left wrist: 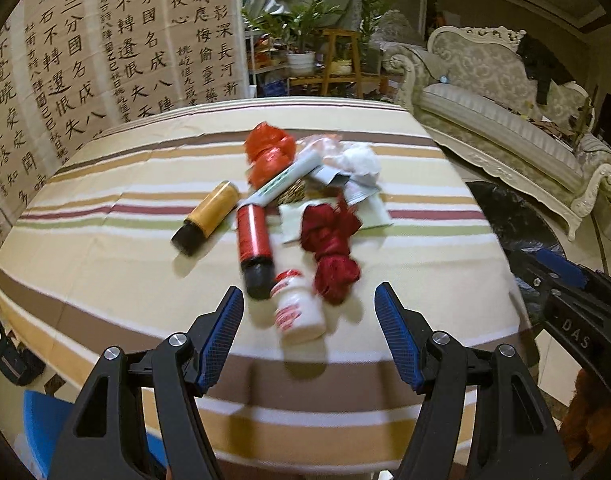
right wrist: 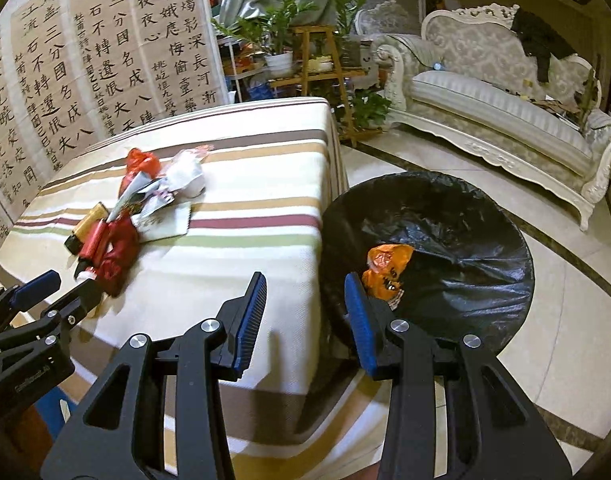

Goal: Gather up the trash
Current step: 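Move both open grippers back over the table items, then grasp the white yogurt bottle with the left gripper while the right grasps the red ribbon bow, then carry the bottle and ribbon over the black bin and open both grippers, then move both open grippers back over the table, then grasp the red cylindrical can upright with the left gripper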

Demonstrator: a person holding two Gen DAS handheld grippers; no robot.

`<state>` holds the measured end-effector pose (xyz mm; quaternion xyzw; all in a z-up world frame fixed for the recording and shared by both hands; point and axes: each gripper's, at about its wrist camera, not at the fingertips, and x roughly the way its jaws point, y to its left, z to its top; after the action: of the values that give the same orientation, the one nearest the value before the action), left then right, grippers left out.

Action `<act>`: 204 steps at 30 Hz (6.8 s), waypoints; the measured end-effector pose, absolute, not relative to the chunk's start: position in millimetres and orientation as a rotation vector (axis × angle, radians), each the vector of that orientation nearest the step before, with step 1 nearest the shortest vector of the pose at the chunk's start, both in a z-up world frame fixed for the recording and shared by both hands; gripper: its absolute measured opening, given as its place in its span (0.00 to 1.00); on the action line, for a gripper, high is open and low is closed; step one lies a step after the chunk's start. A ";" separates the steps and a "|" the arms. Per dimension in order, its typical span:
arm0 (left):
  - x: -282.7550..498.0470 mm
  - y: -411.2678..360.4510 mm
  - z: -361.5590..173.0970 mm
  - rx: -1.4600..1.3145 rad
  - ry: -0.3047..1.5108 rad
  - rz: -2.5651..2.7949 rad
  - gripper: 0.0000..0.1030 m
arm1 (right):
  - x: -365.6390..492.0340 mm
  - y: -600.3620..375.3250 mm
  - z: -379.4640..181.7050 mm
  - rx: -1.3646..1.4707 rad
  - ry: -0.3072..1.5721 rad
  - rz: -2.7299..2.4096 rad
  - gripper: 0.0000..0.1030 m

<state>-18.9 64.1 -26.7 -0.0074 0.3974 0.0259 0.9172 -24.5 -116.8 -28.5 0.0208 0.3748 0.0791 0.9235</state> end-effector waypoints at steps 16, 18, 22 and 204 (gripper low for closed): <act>-20.0 70.2 -43.3 -0.037 0.847 0.044 0.39 | -34.0 -110.4 -28.5 0.034 0.767 0.177 0.39; -20.4 72.0 -45.4 -0.038 0.850 0.040 0.30 | -33.8 -109.1 -28.4 0.031 0.768 0.178 0.39; -22.3 76.1 -45.3 -0.052 0.847 0.023 0.27 | -33.4 -106.6 -29.6 0.026 0.772 0.180 0.39; 22.2 109.6 -40.3 -0.079 0.868 0.064 0.25 | 24.6 -60.9 -28.7 -0.021 0.811 0.256 0.39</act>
<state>22.2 109.6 -40.3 -0.0384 0.4201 0.0312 0.9061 24.6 -60.9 -28.7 -0.0103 0.3936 0.1241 0.9108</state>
